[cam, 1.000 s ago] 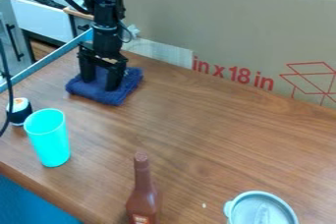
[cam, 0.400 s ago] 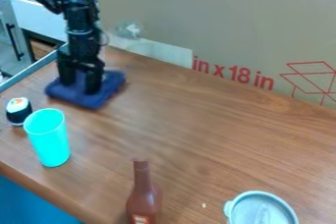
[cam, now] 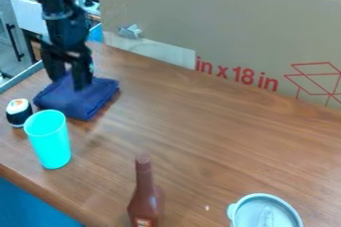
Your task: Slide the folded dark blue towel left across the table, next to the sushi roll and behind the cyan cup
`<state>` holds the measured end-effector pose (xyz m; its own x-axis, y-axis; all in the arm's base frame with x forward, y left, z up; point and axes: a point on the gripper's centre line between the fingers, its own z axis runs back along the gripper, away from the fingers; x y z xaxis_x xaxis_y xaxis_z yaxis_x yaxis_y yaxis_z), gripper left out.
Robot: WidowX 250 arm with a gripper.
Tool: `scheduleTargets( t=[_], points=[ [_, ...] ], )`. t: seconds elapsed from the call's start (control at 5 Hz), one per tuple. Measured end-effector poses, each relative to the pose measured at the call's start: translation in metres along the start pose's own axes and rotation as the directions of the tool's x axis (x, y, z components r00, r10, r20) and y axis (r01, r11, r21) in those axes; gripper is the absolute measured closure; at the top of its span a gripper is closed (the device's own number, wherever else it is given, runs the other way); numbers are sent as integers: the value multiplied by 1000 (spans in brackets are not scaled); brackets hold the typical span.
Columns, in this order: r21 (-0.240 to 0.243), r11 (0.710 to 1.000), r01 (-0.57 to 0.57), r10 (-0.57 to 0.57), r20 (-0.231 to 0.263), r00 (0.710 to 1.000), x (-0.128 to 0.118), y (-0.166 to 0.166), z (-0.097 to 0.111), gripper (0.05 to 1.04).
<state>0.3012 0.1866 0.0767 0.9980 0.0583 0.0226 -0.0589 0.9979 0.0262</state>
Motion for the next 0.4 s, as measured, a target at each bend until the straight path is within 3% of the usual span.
scheduleTargets(
  t=[0.4],
  points=[
    [5,998,58,-58,54,997,-14,-19,25,83]
  ],
)
